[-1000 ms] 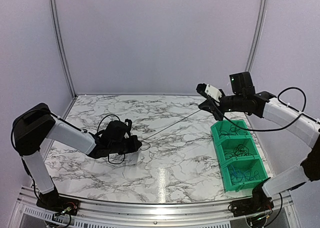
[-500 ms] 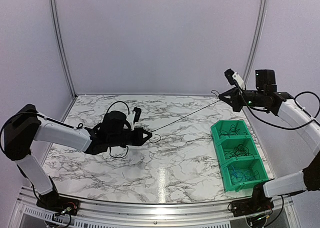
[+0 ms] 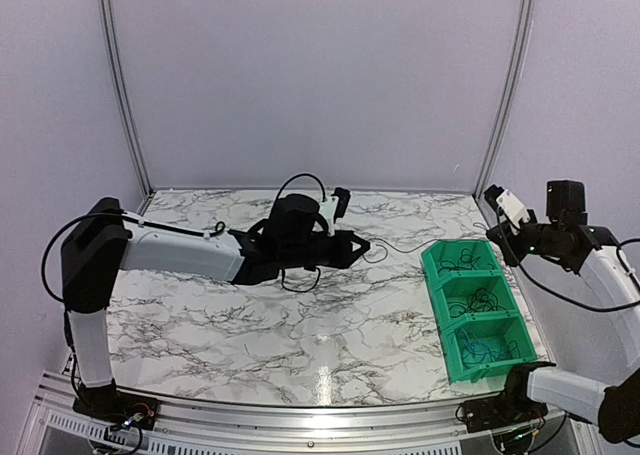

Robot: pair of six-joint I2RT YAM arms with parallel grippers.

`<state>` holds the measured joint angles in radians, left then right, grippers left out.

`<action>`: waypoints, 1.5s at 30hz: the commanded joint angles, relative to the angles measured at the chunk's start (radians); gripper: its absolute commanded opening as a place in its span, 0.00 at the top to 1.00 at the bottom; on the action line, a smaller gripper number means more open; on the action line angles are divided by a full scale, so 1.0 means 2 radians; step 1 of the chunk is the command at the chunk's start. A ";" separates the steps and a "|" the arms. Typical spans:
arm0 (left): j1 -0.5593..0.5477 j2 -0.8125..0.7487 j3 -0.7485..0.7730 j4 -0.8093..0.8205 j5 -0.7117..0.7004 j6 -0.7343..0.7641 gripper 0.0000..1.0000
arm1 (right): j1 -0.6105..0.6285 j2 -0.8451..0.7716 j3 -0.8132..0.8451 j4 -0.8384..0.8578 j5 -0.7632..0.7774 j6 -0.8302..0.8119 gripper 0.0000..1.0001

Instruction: Untangle the cables

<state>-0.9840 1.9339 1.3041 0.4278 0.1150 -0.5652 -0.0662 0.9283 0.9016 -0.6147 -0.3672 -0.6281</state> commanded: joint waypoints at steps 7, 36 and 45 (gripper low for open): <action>-0.039 0.149 0.174 -0.046 0.029 -0.024 1.00 | -0.004 -0.027 -0.088 -0.102 0.127 -0.120 0.95; -0.067 0.190 0.230 -0.050 0.050 -0.022 1.00 | 0.123 0.124 0.038 -0.083 -0.119 -0.044 0.37; -0.072 0.179 0.224 -0.048 0.056 -0.003 1.00 | 0.136 0.188 0.046 -0.069 -0.130 -0.051 0.52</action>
<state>-1.1183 2.3192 1.7382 0.3294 0.2100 -0.6144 0.1921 1.2755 0.9531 -0.7818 -0.5987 -0.7376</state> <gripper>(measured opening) 0.014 0.507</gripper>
